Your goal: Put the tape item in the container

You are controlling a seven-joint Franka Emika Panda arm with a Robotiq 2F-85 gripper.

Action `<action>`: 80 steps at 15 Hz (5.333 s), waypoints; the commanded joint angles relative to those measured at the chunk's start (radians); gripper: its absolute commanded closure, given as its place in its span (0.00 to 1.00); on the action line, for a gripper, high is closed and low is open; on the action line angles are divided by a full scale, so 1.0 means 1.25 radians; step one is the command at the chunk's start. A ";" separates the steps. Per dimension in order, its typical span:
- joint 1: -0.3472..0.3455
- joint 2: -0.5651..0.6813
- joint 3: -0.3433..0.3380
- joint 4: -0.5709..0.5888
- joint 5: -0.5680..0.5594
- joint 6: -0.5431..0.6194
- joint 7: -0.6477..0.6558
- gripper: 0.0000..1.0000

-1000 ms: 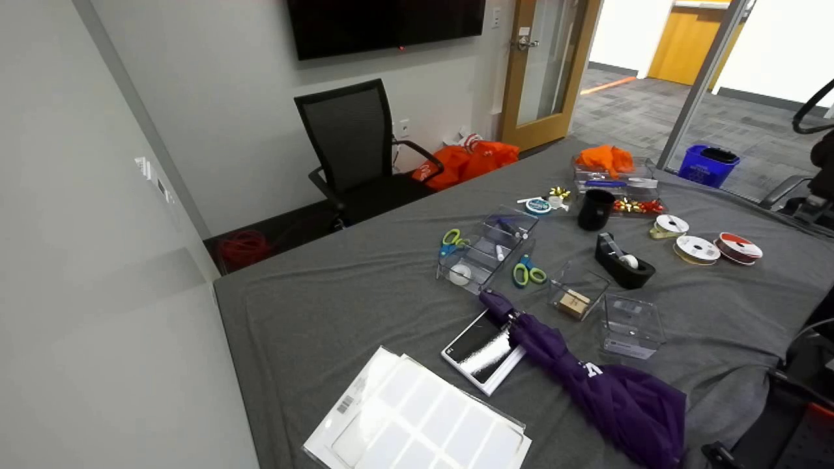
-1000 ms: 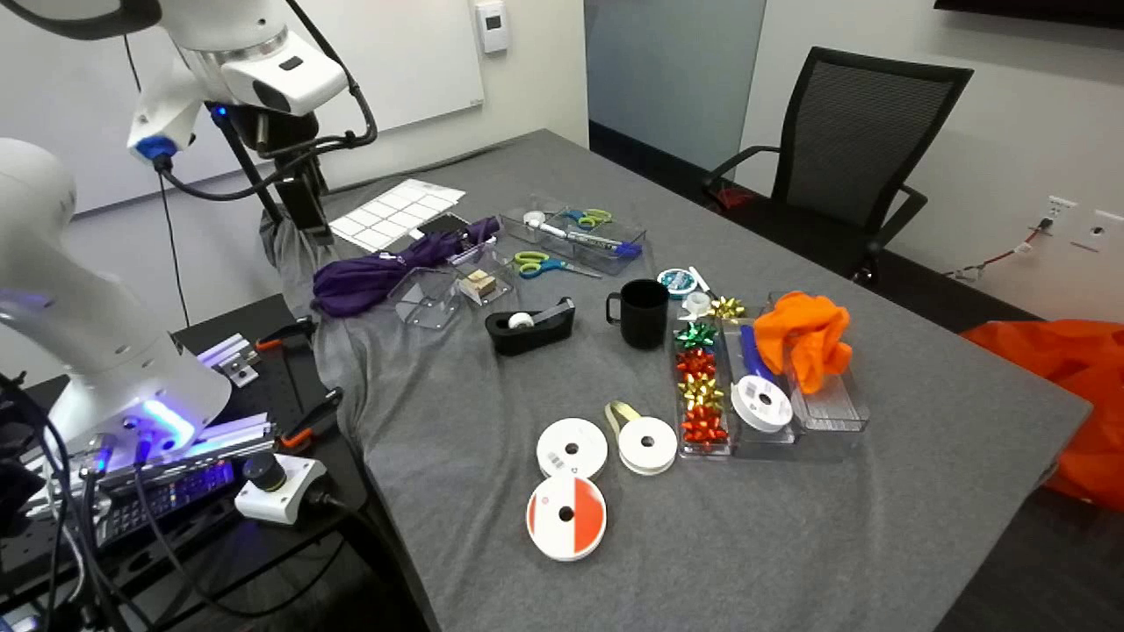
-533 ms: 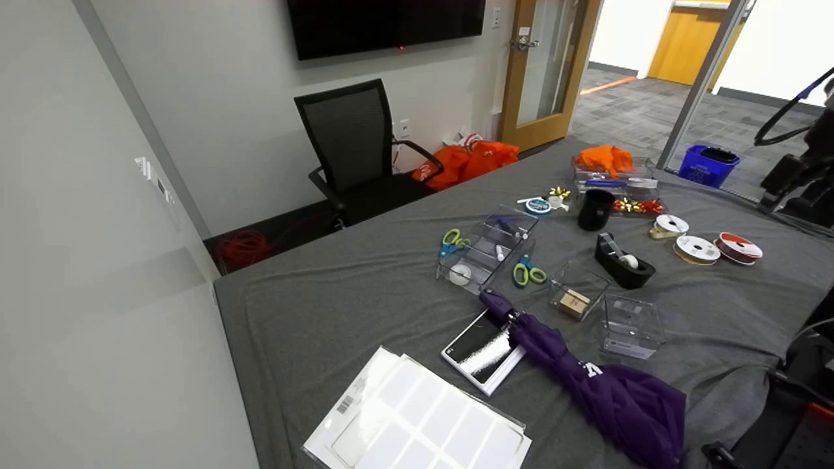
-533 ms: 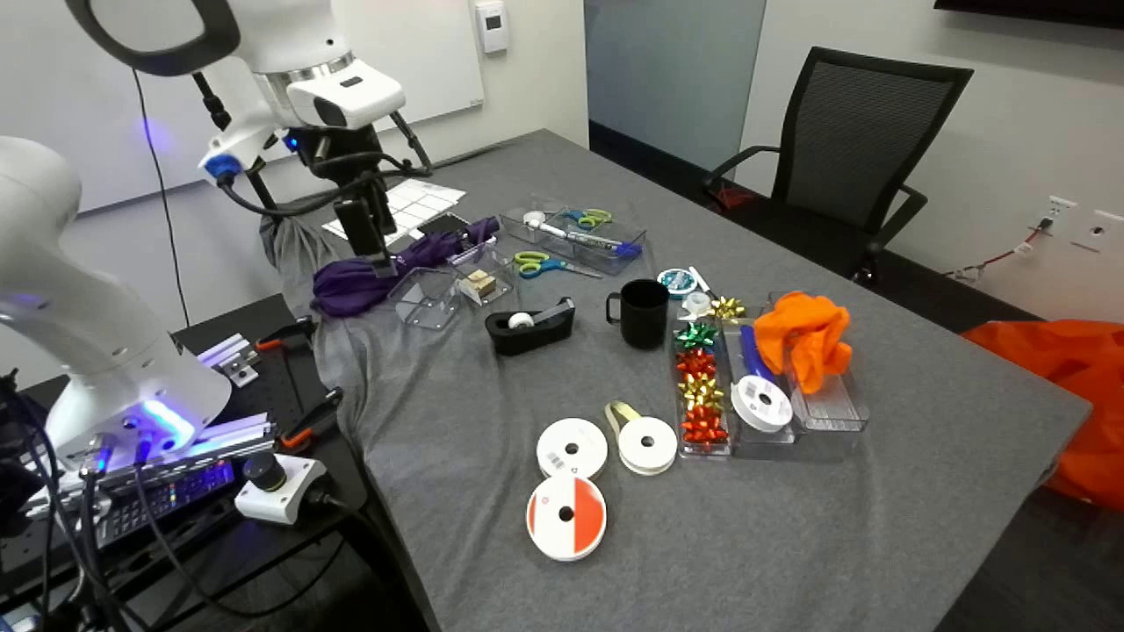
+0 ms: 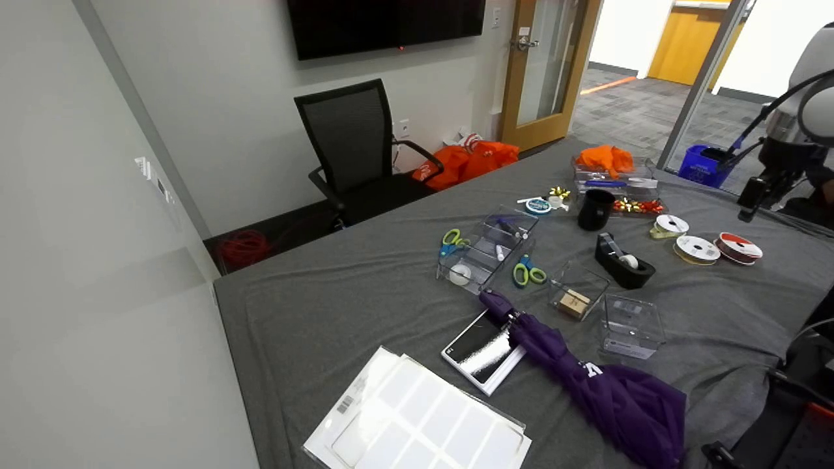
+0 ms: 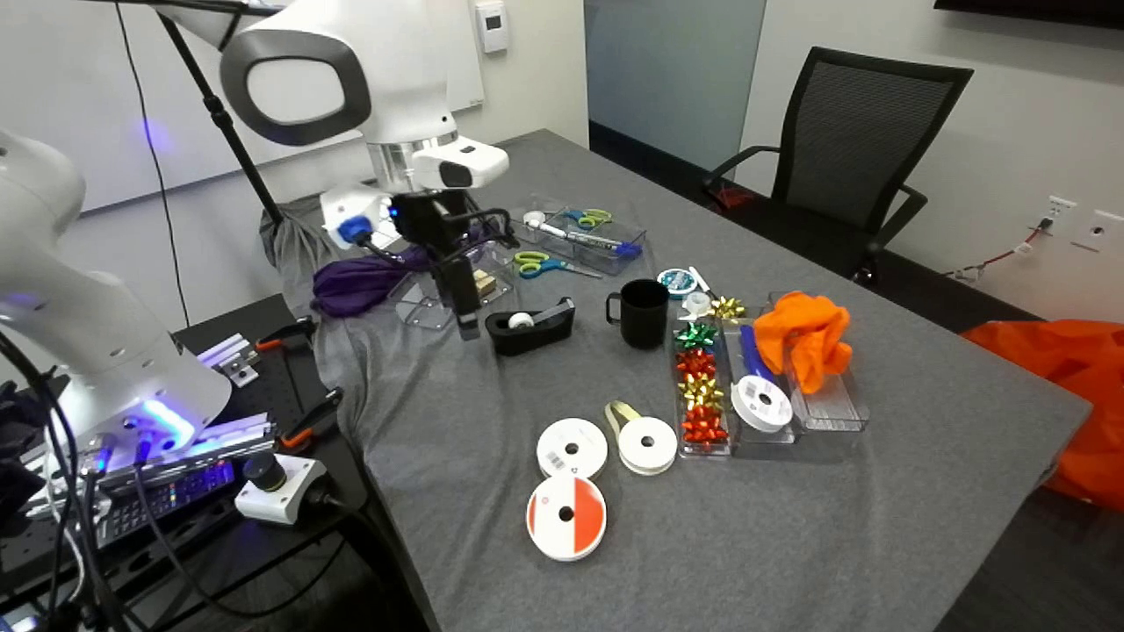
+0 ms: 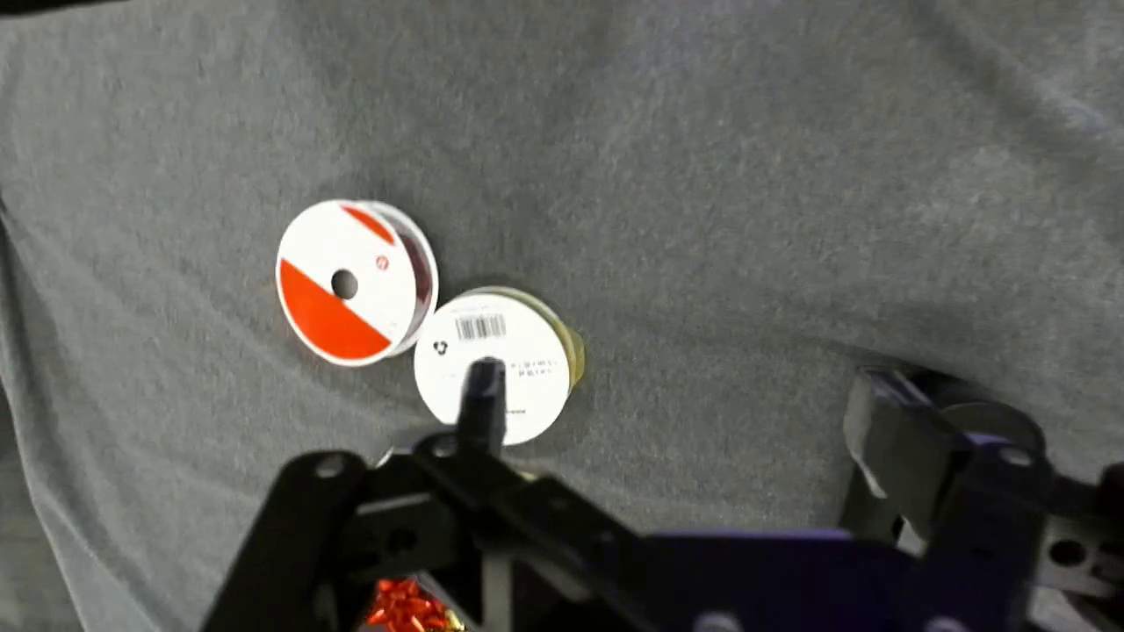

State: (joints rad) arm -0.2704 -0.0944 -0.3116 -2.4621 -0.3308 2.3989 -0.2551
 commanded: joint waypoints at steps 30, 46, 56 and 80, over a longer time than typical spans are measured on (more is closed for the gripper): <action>0.097 0.633 -0.237 0.207 -0.028 0.497 0.235 0.00; 0.193 0.739 -0.319 0.241 0.056 0.527 0.236 0.77; 0.216 0.748 -0.340 0.234 0.065 0.528 0.225 1.00; 0.312 0.788 -0.422 0.211 0.045 0.522 0.177 0.18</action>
State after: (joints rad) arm 0.1401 0.8646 -0.8552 -2.2040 -0.2692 3.0332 -0.0188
